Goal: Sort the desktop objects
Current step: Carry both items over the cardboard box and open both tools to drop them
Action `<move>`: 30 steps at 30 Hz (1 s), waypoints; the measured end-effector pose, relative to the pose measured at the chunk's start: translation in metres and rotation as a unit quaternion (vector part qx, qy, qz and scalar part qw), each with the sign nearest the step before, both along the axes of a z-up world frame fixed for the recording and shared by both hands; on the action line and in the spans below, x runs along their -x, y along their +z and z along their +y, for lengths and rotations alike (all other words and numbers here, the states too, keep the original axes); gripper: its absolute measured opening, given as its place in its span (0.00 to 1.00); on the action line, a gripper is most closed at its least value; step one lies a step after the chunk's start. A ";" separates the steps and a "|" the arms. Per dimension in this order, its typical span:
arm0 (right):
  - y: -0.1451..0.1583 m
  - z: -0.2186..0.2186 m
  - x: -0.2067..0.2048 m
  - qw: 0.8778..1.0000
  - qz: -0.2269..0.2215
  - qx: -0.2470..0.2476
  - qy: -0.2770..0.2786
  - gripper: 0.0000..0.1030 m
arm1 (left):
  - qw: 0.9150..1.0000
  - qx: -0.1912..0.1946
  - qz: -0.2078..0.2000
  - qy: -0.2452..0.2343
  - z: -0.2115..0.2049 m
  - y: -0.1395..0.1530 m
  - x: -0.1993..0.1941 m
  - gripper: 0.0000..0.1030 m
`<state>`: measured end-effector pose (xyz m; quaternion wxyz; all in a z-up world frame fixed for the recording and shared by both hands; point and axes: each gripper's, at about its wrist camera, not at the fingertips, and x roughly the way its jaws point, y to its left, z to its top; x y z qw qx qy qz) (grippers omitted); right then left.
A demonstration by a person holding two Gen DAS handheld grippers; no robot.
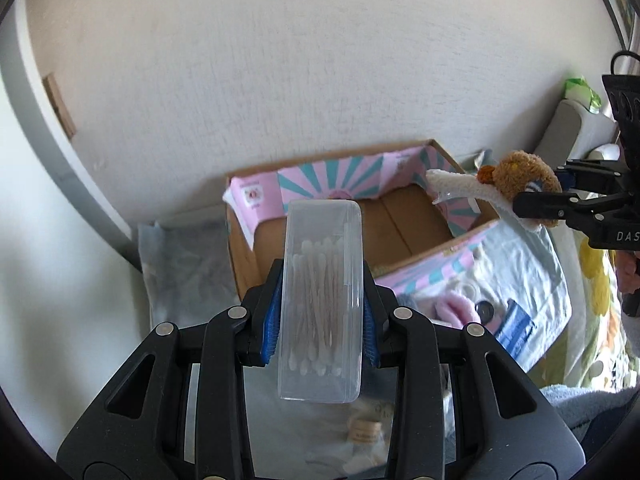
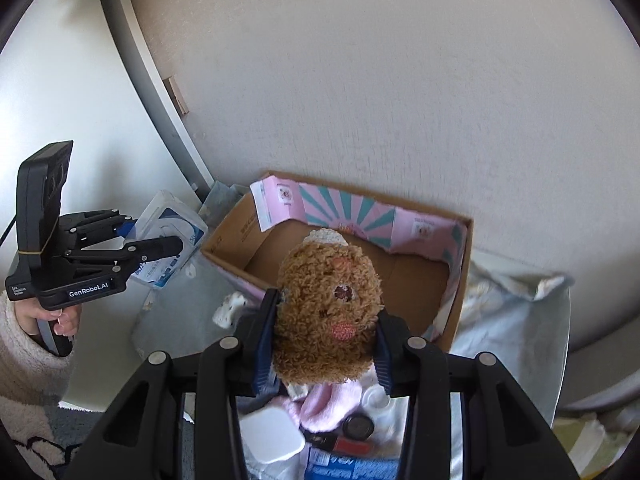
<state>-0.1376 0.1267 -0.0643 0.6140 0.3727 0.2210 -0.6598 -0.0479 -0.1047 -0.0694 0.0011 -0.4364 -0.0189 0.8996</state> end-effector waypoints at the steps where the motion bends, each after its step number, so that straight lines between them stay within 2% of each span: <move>1: 0.001 -0.005 0.004 1.000 0.004 0.000 0.002 0.37 | 1.000 0.000 0.002 -0.003 0.001 0.001 0.004 0.29; 6: 0.005 -0.033 0.023 1.000 -0.009 -0.019 0.008 0.37 | 1.000 0.016 -0.001 -0.018 0.004 0.004 0.037 0.29; 12: -0.009 -0.059 0.030 0.998 0.002 -0.053 0.014 0.37 | 0.999 -0.008 -0.025 -0.028 -0.002 -0.010 0.078 0.29; 15: -0.021 -0.071 0.034 0.998 0.002 -0.066 0.014 0.37 | 0.999 -0.006 -0.023 -0.033 -0.002 -0.017 0.086 0.29; 20: -0.038 -0.087 0.041 0.997 -0.021 -0.075 0.006 0.37 | 0.998 0.002 -0.045 -0.041 0.000 -0.034 0.104 0.29; 25: -0.053 -0.102 0.028 0.994 0.009 -0.104 0.026 0.38 | 0.996 -0.022 -0.070 -0.041 -0.008 -0.051 0.118 0.29; 30: -0.064 -0.111 0.025 0.993 0.008 -0.112 0.030 0.38 | 0.995 -0.007 -0.087 -0.046 -0.009 -0.066 0.123 0.29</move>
